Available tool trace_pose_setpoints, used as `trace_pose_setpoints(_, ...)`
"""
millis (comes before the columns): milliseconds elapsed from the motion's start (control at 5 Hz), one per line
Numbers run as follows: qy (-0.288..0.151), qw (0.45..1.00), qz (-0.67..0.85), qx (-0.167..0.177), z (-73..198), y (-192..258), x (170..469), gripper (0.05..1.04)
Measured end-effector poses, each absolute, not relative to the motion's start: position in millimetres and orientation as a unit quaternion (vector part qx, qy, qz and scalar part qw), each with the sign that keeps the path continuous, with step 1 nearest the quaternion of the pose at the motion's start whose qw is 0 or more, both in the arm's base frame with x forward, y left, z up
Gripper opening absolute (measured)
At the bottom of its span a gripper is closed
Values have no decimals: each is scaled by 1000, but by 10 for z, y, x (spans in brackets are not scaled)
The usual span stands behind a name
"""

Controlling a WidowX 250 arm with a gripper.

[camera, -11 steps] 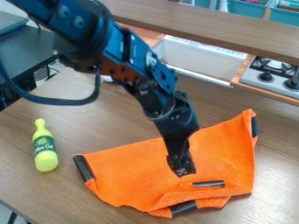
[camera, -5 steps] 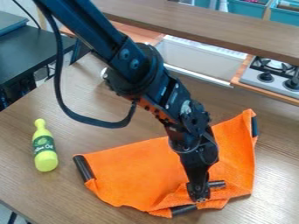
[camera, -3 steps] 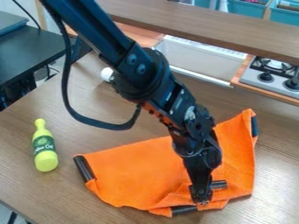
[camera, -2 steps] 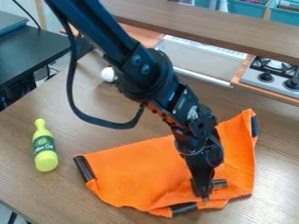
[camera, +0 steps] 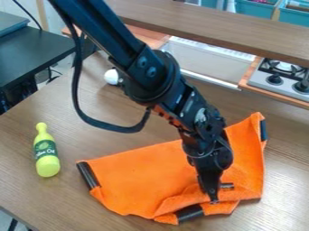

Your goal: Unfold the cloth from bottom right to top left

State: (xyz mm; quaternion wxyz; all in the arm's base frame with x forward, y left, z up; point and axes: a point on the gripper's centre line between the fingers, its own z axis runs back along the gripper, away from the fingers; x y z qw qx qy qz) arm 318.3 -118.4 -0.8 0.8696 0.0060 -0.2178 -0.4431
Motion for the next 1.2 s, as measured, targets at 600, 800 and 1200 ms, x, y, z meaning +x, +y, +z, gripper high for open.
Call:
trace_pose_setpoints(600,-204,868,-453,-2,-89,-1170,3099,967)
trace_pose_setpoints(800,-203,869,-451,-5,-94,-1174,3088,935)
trace_pose_setpoints(1200,-203,869,-451,-10,-95,-1184,3074,343)
